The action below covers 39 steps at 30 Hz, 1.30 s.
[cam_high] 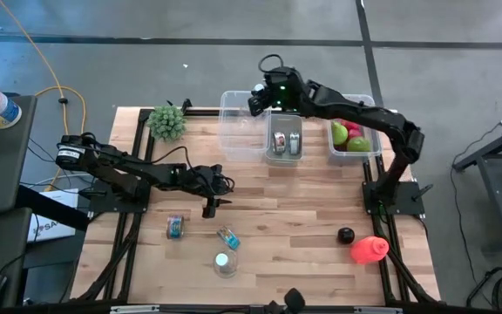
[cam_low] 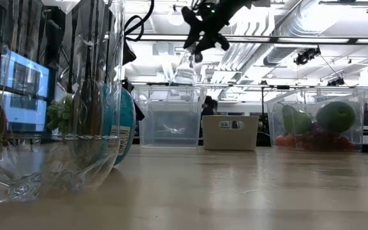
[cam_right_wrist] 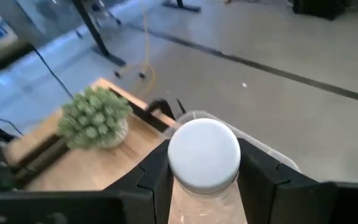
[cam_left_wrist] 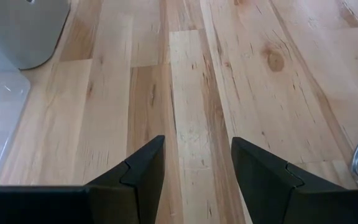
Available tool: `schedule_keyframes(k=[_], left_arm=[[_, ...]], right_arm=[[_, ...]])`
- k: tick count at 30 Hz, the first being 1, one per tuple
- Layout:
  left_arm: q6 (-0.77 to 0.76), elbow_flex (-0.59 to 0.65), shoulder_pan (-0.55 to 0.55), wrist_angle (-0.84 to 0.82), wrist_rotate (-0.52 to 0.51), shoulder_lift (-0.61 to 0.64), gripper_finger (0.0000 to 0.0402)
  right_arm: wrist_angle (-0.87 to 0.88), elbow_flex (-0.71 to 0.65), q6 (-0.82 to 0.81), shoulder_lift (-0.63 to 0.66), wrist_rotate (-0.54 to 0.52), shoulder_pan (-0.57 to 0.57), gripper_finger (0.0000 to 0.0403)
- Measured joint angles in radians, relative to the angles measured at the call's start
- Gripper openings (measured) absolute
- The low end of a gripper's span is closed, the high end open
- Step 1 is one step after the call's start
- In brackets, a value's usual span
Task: Pick & Place Food Item
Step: Put the transparent bottle into the left transparent bin upright
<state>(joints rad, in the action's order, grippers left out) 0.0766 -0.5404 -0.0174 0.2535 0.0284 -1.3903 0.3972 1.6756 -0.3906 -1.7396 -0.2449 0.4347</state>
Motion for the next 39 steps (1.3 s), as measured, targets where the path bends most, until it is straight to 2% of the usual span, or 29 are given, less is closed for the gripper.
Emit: schedule_keyframes(k=[5, 11, 16, 21, 32, 39], left_arm=[[0.001, 0.0, 0.0, 0.016, 0.0, 0.0, 0.0176], [-0.003, 0.0, 0.0, 0.011, 0.0, 0.0, 0.0176], [-0.002, -0.001, 0.0, -0.002, 0.0, 0.0, 0.0176], [0.001, -0.001, 0.0, -0.012, 0.0, 0.0, 0.0176], [-0.006, -0.001, 0.0, -0.014, 0.001, 0.0, 0.0176], [-0.019, -0.001, 0.0, -0.014, 0.001, 0.0, 0.0176]], right_arm=[[0.167, 0.189, 0.02, -0.119, -0.016, -0.004, 0.0122], [0.227, 0.3, 0.055, -0.231, 0.006, -0.003, 0.0122], [0.255, 0.313, 0.056, -0.245, 0.018, 0.009, 0.013], [0.252, 0.31, 0.123, -0.233, 0.051, -0.001, 0.0174], [0.18, 0.309, 0.16, -0.223, 0.035, -0.009, 0.0256], [0.175, 0.309, 0.178, -0.183, 0.044, -0.003, 0.0268]])
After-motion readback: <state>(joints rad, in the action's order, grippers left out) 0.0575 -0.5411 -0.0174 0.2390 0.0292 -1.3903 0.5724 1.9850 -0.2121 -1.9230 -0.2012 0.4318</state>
